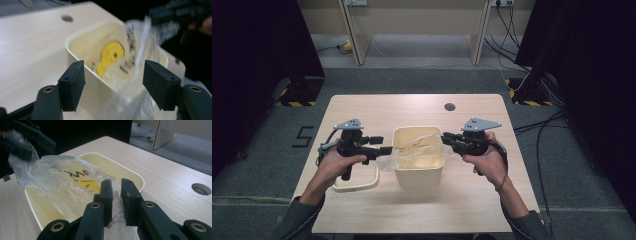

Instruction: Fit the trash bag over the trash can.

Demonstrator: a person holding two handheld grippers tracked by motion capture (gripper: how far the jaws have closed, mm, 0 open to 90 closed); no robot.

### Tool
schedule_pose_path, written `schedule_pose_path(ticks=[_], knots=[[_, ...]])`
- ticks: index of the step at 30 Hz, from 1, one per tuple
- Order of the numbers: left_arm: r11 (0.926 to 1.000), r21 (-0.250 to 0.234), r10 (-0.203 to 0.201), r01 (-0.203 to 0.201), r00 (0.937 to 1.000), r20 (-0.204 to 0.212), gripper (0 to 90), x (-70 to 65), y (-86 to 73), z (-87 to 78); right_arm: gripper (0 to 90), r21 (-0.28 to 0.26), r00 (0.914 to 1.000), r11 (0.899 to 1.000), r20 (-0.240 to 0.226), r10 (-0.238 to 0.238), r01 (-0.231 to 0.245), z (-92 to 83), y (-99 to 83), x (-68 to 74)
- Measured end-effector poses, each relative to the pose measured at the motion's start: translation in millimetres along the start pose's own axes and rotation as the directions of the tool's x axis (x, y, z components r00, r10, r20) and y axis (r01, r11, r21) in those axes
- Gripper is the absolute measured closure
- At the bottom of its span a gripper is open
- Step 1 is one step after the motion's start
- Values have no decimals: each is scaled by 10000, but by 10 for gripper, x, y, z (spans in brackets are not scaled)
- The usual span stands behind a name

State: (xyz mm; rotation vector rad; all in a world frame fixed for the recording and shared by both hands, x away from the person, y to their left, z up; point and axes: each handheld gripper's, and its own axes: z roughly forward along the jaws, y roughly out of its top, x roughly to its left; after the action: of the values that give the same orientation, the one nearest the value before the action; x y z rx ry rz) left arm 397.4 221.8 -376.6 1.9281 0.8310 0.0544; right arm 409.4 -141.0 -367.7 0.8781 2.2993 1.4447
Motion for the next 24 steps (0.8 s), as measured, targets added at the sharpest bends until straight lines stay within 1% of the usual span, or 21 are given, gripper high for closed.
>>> schedule_pose_path(ticks=[2,3,4,5,6,7,8,9,10,11,13,14,15,16,17,18,19,20,21,22,24], knots=[[10000,58,64,-65,10000,43,357,-20,-21,13,800,16,10000,10000,-45,24,-24,-1,-9,0],[9997,74,227,-227,9997,83,395,-37,-34,19,800,31,10000,10000,-83,16,-16,5,-18,-2],[9981,101,599,-600,9982,80,514,-60,-45,29,801,48,9999,10000,-111,83,-82,21,-29,-2],[9971,66,758,-760,9969,233,574,-65,-45,35,800,54,9999,9999,-116,100,-99,27,-32,2],[9957,17,929,-929,9954,224,657,-68,-41,39,801,57,9999,9999,-130,91,-91,34,-35,9],[9945,-19,1046,-1046,9944,137,718,-72,-30,42,801,99,9999,9999,-126,42,-41,41,-35,16],[9945,-19,1046,-1046,9944,137,789,-72,-30,42,801,99,9999,9999,-126,42,-41,41,-35,16],[9931,-46,1169,-1169,9931,128,789,-73,-17,45,802,143,10000,9999,-91,3,-2,47,-30,18],[9912,6,1321,-1321,9912,59,855,-71,19,57,806,43,10000,10000,33,28,-28,58,-9,-8],[9912,6,1321,-1321,9912,59,866,-71,19,57,806,43,10000,10000,33,28,-28,58,-9,-8],[9897,63,1433,-1432,9895,-192,878,-50,56,77,811,-25,9997,9999,237,104,-104,73,8,-67],[9908,56,1354,-1353,9899,-430,883,29,106,107,816,-10,9991,9996,316,294,-294,108,8,-144],[9908,56,1354,-1353,9899,-430,885,29,106,107,816,-10,9991,9996,316,294,-294,108,8,-144],[9918,-3,1277,-1279,9901,-589,886,75,129,122,822,0,9977,9990,501,454,-455,154,10,-223],[9935,-95,1124,-1136,9901,-844,885,177,178,162,827,-3,9972,9986,541,525,-525,182,10,-259],[9935,-95,1124,-1136,9901,-844,886,177,178,162,827,-3,9972,9986,541,525,-525,182,10,-259],[9932,-116,1138,-1156,9879,-1053,886,211,195,184,829,16,9965,9982,596,594,-596,215,10,-291],[9932,-153,1124,-1155,9843,-1362,886,310,237,252,831,49,9957,9979,659,646,-651,281,9,-343],[9932,-153,1124,-1155,9843,-1362,887,310,237,252,831,49,9957,9979,659,646,-651,281,9,-343],[9949,-255,934,-975,9873,-1287,886,351,246,283,833,88,9940,9972,804,739,-748,367,1,-406],[9951,-209,928,-964,9866,-1346,886,409,254,349,834,129,9929,9964,849,828,-842,402,-7,-432]])
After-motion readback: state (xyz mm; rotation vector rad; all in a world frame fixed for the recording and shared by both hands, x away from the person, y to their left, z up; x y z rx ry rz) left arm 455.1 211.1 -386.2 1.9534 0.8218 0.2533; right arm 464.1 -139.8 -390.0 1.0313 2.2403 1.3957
